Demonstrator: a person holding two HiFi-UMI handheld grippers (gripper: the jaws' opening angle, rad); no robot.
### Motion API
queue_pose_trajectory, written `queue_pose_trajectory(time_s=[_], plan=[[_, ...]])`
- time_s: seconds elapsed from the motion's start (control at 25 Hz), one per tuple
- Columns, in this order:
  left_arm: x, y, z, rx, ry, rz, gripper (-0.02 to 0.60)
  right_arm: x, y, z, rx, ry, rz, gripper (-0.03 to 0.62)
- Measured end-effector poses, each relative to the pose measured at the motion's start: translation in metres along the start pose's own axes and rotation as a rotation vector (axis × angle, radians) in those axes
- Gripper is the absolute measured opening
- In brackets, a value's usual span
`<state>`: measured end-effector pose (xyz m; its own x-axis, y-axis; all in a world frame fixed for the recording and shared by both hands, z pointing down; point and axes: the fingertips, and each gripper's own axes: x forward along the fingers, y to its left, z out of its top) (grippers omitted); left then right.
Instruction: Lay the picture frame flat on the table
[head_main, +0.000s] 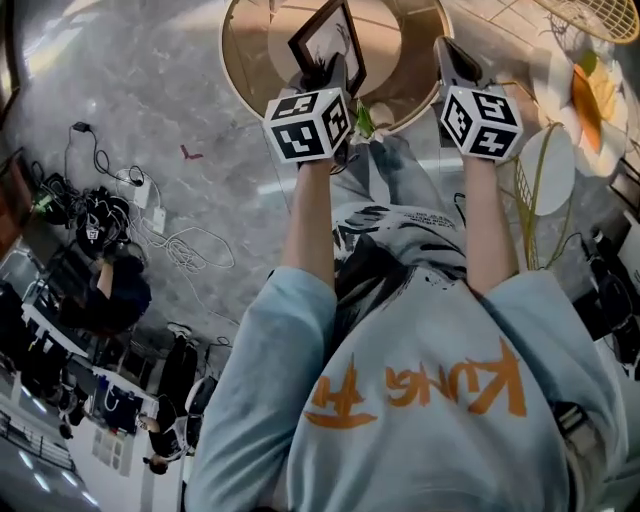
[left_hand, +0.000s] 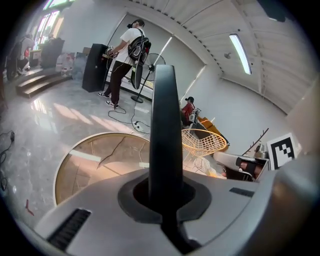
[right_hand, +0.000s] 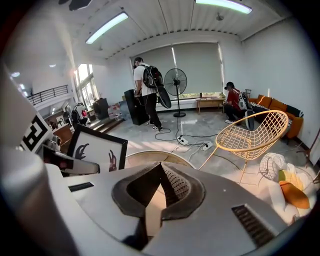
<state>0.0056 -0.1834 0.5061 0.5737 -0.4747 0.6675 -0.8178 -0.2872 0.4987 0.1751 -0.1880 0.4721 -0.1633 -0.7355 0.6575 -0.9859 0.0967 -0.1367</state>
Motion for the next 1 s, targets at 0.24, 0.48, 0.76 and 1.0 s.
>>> queue_pose_trajectory(time_s=[0.24,0.48,0.76,1.0], plan=[[0.058,0.038,-0.025,-0.035,0.032,-0.010,0.026,0.050,-0.003,-0.044,-0.010,0.052,0.008,-0.003],[0.092,0.058,-0.037,-0.053,0.061,-0.024,0.026,0.086,-0.006,-0.069,-0.011,0.090,0.016,-0.002],[0.118,0.069,-0.064,-0.089,0.089,-0.050,0.026,0.106,-0.008,-0.103,0.004,0.100,0.025,-0.002],[0.153,0.065,-0.073,-0.113,0.103,-0.082,0.026,0.120,-0.026,-0.132,0.027,0.129,0.014,-0.002]])
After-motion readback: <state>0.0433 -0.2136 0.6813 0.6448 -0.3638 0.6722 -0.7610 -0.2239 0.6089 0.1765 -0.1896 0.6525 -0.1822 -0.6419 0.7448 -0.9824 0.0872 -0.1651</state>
